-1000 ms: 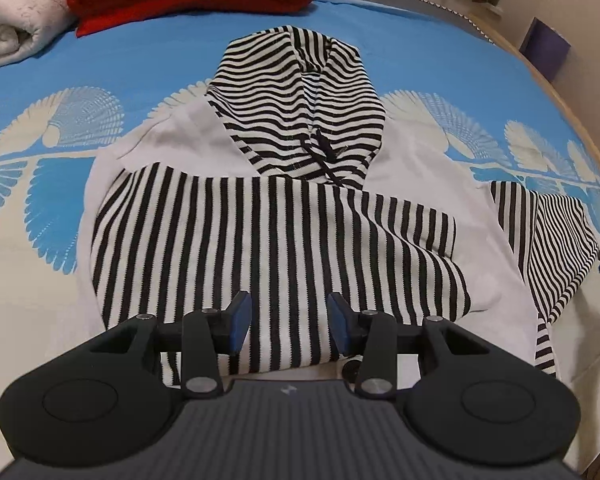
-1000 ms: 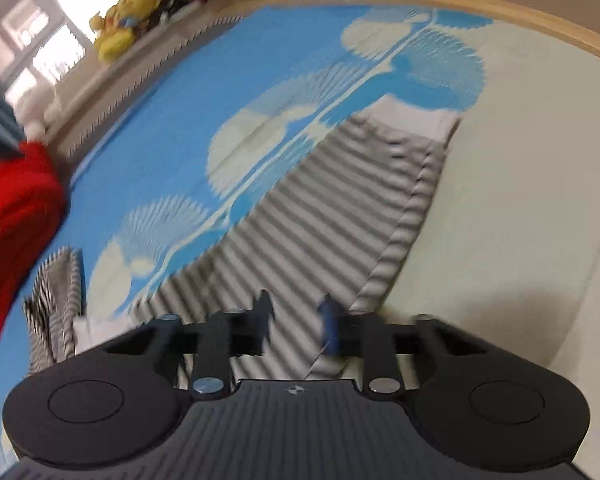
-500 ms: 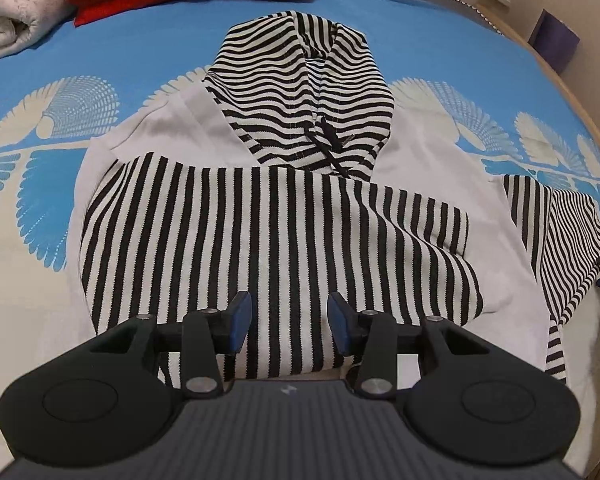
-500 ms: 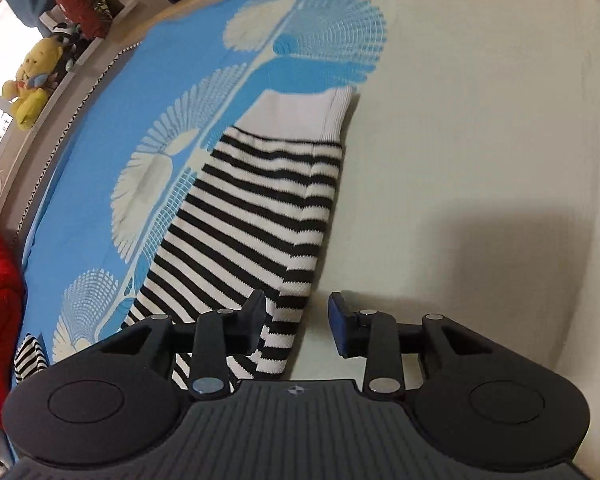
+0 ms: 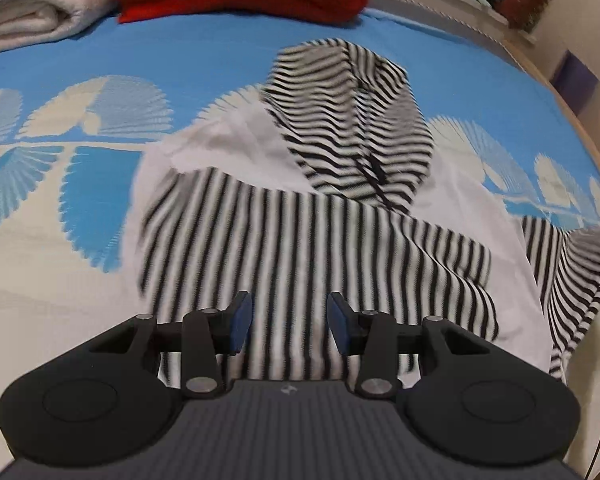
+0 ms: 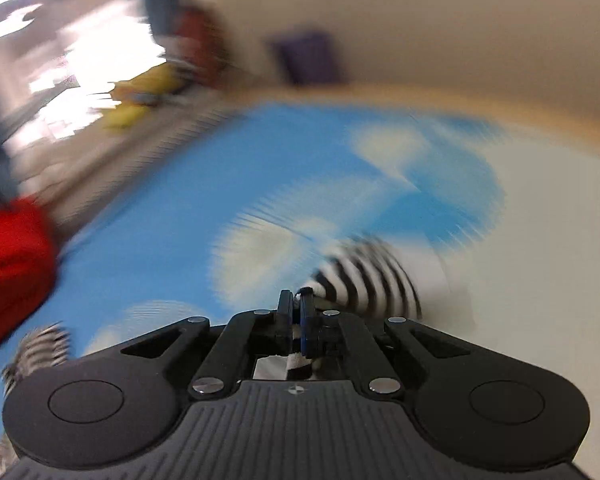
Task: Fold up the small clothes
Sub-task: 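Grasp the striped sleeve cuff with the right gripper, then fold the held sleeve across the hoodie body with the right gripper, release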
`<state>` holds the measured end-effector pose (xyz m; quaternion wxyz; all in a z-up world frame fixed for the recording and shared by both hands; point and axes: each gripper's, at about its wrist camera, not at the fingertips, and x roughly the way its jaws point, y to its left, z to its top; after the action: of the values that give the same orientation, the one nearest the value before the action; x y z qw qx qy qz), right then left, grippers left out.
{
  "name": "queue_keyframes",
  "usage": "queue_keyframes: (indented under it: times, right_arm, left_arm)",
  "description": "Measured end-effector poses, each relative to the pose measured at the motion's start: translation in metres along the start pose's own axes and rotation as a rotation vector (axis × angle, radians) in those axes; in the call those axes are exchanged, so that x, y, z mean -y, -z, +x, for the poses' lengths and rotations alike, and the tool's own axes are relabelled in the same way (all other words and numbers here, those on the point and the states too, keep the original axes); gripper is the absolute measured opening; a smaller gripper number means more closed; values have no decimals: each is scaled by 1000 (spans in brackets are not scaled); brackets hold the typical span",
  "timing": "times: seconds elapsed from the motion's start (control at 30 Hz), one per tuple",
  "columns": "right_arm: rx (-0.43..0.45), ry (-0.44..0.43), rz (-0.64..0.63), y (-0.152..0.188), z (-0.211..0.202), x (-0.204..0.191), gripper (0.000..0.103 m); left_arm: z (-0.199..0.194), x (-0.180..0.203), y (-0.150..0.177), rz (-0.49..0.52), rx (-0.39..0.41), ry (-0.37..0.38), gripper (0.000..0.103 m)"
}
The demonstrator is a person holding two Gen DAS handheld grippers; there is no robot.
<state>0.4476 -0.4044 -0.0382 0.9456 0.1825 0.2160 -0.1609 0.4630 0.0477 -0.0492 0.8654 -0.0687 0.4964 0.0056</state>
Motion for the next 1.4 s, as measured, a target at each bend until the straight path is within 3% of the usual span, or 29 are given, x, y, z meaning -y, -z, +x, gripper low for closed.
queue_keyframes:
  times: [0.07,0.13,0.2,0.27,0.33,0.43,0.57,0.63,0.7,0.8,0.87,0.97,1.03,1.17,1.27,1.33,1.37,1.4]
  right_arm:
    - [32,-192,-149,14,-27,-60,2]
    - [-29,-495,-333,41,-52,-117,2]
    - [-237,-793,-515,77,-68,-162,3]
    - [-403,-854,-653,114,-78,-186,8]
    - [-477,-822,-719,130,-79,-192,14]
    - [-482,-760,-669,110,-78,-185,16]
    - [-416,-491,-422,51,-80,-159,33]
    - [-433,-340,-286,32,-78,-140,36]
    - [-432,-244,-127,20,-73,-116,39]
    - [-412,-228,67,30,-59,-78,43]
    - [-480,-175,98,46,-37,-71,44]
    - [-593,-215,200,65,2,-71,44]
    - [-652,-218,225,79,17,-72,43]
    - [-708,-117,188,98,27,-77,45]
    - [-712,-119,181,106,32,-83,44]
    - [-692,-136,140,107,31,-92,35]
    - [-675,-144,118,106,30,-98,13]
    - [-642,-139,98,103,26,-103,5]
  left_arm:
    - [-5,-13,-2,-29,10,-18,46]
    - [-9,-27,-5,-70,15,-30,46]
    - [-14,-40,-8,-109,20,-32,46]
    - [-20,-52,-11,-138,25,-29,46]
    - [-24,-60,-13,-158,33,-25,46]
    - [-30,-67,-17,-190,39,-11,46]
    - [-31,-69,-18,-223,35,7,46]
    - [-30,-65,-18,-219,32,14,46]
    - [-29,-59,-18,-208,31,21,46]
    - [-25,-46,-17,-182,33,28,46]
    - [-21,-36,-15,-160,28,23,46]
    - [-16,-22,-13,-122,21,21,46]
    - [-15,-14,-12,-96,27,22,46]
    - [-10,-8,-13,-70,32,2,46]
    - [-7,-12,-14,-81,28,-1,46]
    - [-8,-14,-15,-83,31,2,46]
    - [-9,-15,-16,-82,32,4,46]
    - [-10,-17,-16,-82,33,6,46]
